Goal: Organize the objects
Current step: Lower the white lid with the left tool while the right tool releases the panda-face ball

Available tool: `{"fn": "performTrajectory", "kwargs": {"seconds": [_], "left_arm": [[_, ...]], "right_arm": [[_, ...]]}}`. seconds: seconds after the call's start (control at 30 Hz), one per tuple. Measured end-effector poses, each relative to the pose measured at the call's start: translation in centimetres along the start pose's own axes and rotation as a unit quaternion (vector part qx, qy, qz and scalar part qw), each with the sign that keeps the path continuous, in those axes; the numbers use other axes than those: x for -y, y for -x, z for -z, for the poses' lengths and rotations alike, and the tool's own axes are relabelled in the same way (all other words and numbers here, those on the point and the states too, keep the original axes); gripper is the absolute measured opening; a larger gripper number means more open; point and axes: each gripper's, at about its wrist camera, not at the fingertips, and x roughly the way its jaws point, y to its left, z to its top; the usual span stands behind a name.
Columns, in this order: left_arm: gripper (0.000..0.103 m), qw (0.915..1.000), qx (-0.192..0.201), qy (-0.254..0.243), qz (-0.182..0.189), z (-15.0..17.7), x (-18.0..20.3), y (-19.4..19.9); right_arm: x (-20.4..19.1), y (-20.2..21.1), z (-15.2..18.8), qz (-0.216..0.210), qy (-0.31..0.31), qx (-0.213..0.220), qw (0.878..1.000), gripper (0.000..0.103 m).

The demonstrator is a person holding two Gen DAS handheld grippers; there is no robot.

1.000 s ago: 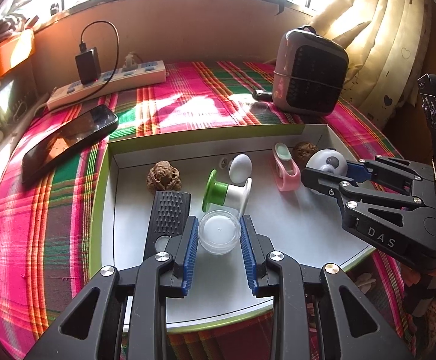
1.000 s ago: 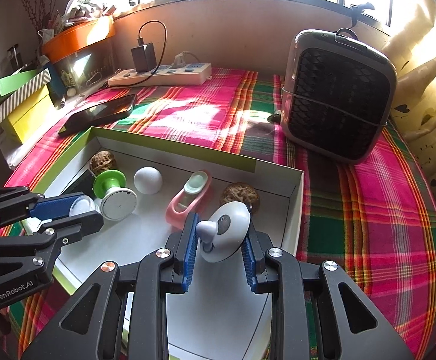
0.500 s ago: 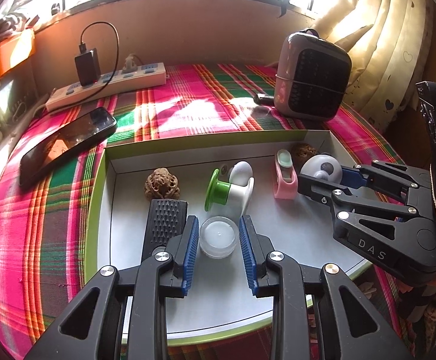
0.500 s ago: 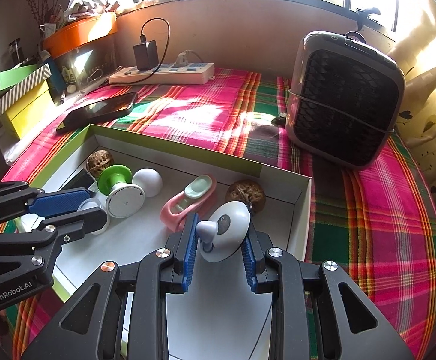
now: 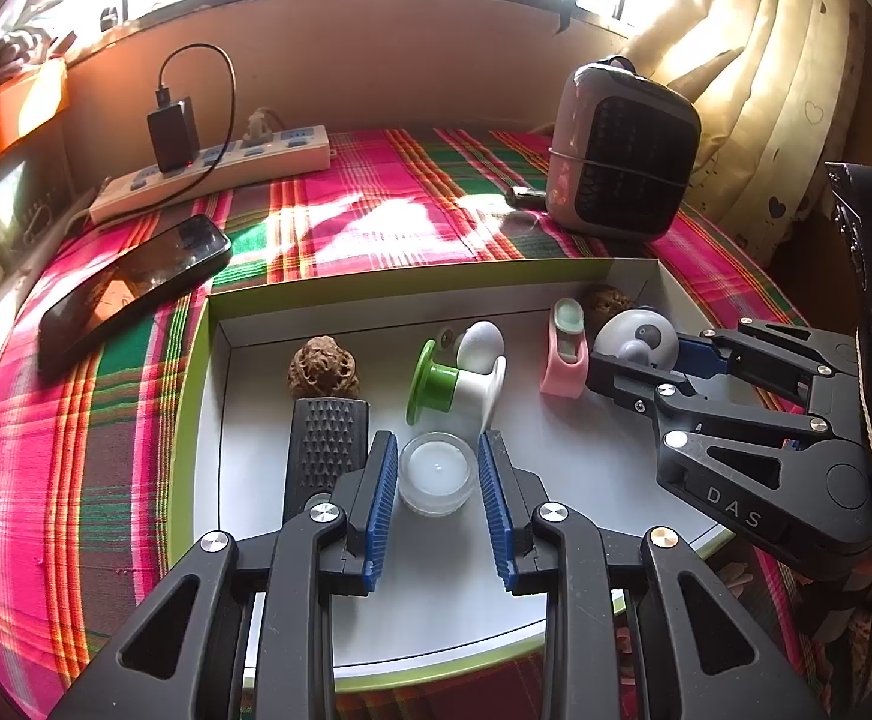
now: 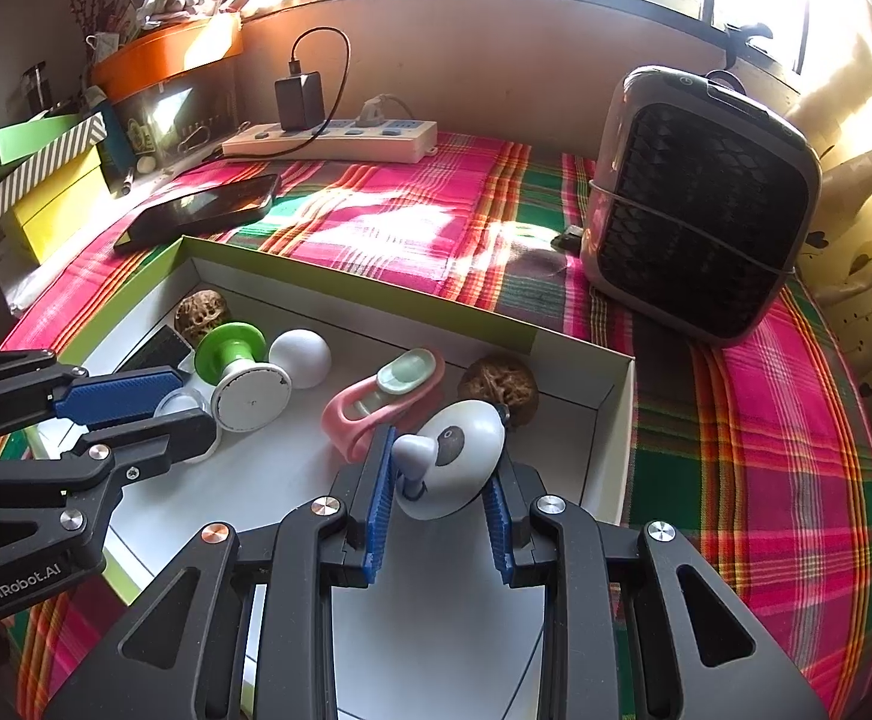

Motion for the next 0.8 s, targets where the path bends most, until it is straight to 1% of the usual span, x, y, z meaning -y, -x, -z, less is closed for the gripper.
{"fn": "performTrajectory", "kwargs": {"seconds": [0.1,0.2,0.33,0.47,0.6,0.8], "left_arm": [[0.026,1.0,0.0,0.0,0.0,0.04,0.02,0.0],[0.027,1.0,0.0,-0.001,0.0,0.09,0.09,0.04],[0.029,1.0,-0.001,0.0,0.002,0.14,0.15,0.05],[0.032,1.0,-0.001,-0.005,0.0,0.26,0.3,0.19],[0.033,1.0,-0.002,-0.004,0.001,0.32,0.27,0.26],[0.035,1.0,-0.001,-0.008,0.0,0.49,0.34,0.43]], "right_arm": [[0.0,0.06,0.0,0.003,0.001,0.002,1.0,0.029],[-0.07,0.13,0.03,0.011,0.005,0.004,1.0,0.035],[-0.12,0.16,0.03,0.015,0.009,0.006,1.0,0.036],[-0.11,0.35,0.09,0.02,0.011,0.008,1.0,0.041],[-0.45,0.57,0.22,0.033,0.022,0.012,0.999,0.042],[-0.6,0.81,0.27,0.038,0.025,0.014,0.999,0.042]]}}
